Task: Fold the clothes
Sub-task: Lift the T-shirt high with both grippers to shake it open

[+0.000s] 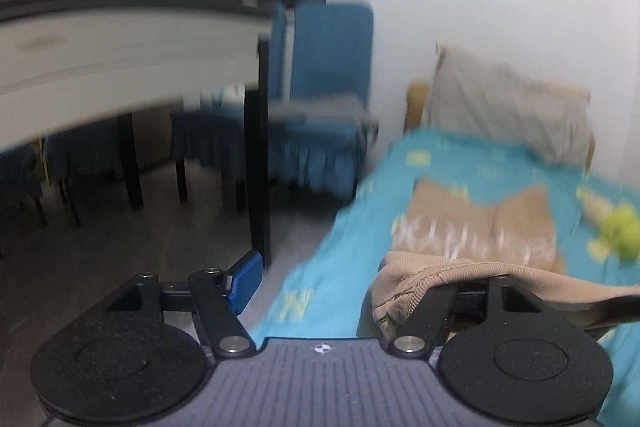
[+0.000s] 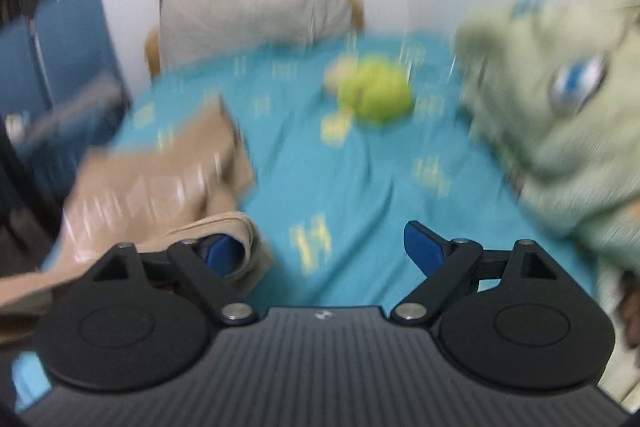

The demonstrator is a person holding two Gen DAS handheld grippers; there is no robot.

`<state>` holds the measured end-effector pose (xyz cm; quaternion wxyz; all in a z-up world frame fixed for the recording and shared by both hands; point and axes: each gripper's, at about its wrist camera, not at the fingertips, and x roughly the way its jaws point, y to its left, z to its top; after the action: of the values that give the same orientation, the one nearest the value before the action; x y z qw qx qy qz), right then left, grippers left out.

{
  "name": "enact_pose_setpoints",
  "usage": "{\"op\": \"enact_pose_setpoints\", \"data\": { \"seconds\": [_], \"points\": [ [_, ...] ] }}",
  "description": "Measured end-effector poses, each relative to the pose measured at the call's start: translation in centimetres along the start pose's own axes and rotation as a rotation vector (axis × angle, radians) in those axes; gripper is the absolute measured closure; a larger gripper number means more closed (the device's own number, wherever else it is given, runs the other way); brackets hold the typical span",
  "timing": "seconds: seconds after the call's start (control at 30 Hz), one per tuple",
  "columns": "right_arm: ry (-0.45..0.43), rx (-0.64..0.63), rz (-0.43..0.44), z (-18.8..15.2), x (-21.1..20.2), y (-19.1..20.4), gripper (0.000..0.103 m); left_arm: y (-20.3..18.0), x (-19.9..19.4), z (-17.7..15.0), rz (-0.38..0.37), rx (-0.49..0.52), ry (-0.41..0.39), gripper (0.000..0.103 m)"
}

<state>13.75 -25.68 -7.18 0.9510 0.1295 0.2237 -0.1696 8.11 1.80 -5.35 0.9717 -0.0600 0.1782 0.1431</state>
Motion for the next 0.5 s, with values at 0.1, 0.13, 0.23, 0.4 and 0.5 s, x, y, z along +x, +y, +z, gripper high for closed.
{"op": "enact_pose_setpoints", "data": {
  "seconds": [0.1,0.13,0.23,0.4,0.5],
  "points": [
    [-0.146,0.038,0.03,3.9,-5.0,0.0,0.015,0.7,-2.4,3.8,-0.059,-0.091,-0.084,0.033],
    [-0.195,0.046,0.039,5.4,-6.7,0.1,0.015,0.8,-3.4,5.4,-0.075,-0.107,-0.109,0.033],
    [-0.321,0.051,0.053,10.0,-12.4,0.5,0.015,1.0,-7.0,10.8,-0.115,-0.147,-0.2,0.033],
    [-0.506,0.053,0.096,17.5,-23.0,0.7,0.015,1.6,-15.5,21.4,-0.174,-0.164,-0.38,0.033],
    [-0.615,0.043,0.114,21.1,-30.2,0.3,0.015,2.3,-21.4,27.2,-0.212,-0.135,-0.481,0.033]
  ]
}}
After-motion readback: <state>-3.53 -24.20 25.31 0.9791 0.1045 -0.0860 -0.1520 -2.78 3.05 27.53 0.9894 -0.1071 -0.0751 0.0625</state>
